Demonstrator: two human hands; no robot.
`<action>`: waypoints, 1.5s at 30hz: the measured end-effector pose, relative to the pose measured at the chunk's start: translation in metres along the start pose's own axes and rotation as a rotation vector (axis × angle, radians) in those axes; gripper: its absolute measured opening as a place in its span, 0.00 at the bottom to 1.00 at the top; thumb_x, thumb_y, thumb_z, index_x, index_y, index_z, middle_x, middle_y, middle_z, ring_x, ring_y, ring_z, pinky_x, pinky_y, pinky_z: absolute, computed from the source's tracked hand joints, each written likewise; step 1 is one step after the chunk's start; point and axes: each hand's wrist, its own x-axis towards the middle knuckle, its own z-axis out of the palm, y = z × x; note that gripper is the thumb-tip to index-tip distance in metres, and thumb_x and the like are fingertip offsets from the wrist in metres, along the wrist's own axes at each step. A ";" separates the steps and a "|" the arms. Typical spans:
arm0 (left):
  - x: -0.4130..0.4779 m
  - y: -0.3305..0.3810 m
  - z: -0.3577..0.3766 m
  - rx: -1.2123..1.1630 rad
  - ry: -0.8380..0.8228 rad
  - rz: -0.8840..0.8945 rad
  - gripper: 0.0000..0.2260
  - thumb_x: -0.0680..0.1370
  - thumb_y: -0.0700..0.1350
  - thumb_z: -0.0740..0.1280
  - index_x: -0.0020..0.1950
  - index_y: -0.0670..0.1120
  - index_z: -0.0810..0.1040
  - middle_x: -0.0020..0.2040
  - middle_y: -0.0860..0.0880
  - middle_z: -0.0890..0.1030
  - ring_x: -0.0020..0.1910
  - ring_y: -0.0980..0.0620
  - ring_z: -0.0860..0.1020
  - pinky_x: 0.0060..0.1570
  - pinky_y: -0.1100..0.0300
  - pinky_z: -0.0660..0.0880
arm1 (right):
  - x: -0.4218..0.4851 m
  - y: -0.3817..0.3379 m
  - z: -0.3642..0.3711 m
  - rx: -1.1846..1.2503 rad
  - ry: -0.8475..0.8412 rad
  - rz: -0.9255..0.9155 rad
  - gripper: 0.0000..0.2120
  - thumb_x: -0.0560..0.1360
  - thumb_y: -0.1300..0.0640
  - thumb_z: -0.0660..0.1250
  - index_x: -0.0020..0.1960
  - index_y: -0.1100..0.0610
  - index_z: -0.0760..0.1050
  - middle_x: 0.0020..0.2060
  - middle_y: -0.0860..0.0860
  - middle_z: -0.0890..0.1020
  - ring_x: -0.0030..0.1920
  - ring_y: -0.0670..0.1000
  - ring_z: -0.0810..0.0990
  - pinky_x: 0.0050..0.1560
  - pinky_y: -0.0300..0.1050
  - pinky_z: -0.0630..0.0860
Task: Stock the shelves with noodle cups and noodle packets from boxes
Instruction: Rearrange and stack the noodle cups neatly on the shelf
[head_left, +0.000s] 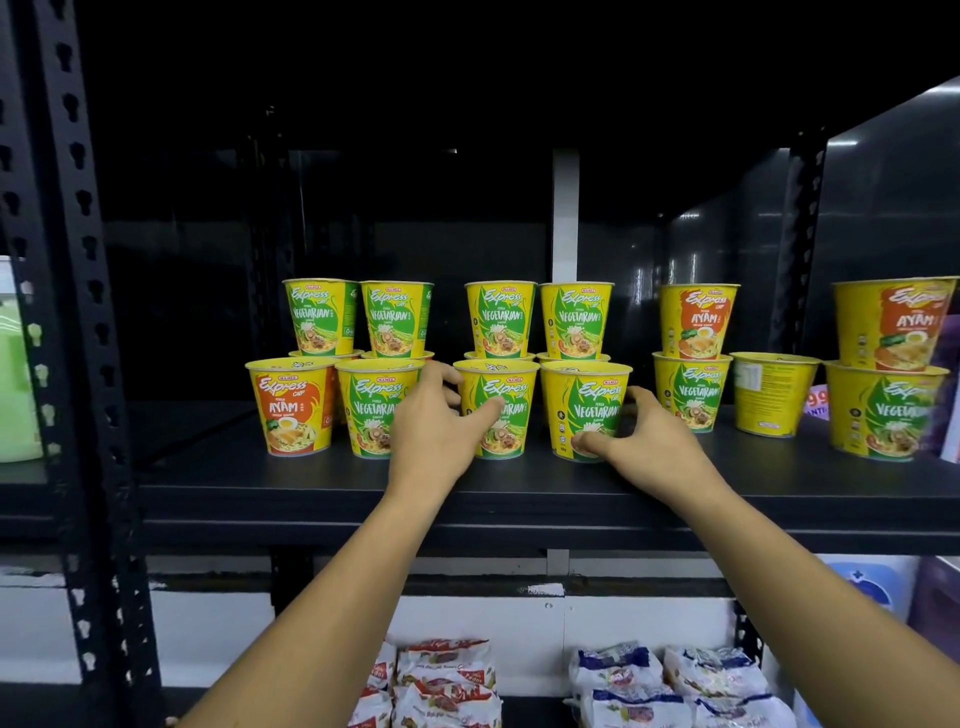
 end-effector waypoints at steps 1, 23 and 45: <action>-0.001 0.001 0.000 0.002 0.009 0.023 0.17 0.74 0.60 0.76 0.52 0.52 0.75 0.43 0.53 0.79 0.41 0.54 0.79 0.41 0.53 0.80 | 0.000 0.000 0.000 0.000 0.022 -0.006 0.33 0.71 0.42 0.77 0.70 0.52 0.68 0.52 0.43 0.75 0.52 0.48 0.74 0.54 0.50 0.74; -0.010 0.031 0.024 0.290 -0.608 0.733 0.18 0.82 0.61 0.60 0.60 0.53 0.84 0.54 0.57 0.83 0.52 0.59 0.78 0.51 0.54 0.79 | -0.013 0.025 -0.032 -0.382 -0.233 0.027 0.37 0.78 0.35 0.64 0.80 0.55 0.63 0.75 0.54 0.71 0.73 0.55 0.72 0.70 0.51 0.72; -0.030 0.141 0.176 0.285 -1.092 0.507 0.24 0.84 0.62 0.58 0.79 0.57 0.69 0.79 0.55 0.68 0.78 0.51 0.65 0.74 0.56 0.60 | -0.016 0.150 -0.159 -0.523 -0.214 0.029 0.22 0.84 0.41 0.57 0.65 0.54 0.79 0.63 0.55 0.82 0.62 0.57 0.78 0.64 0.54 0.74</action>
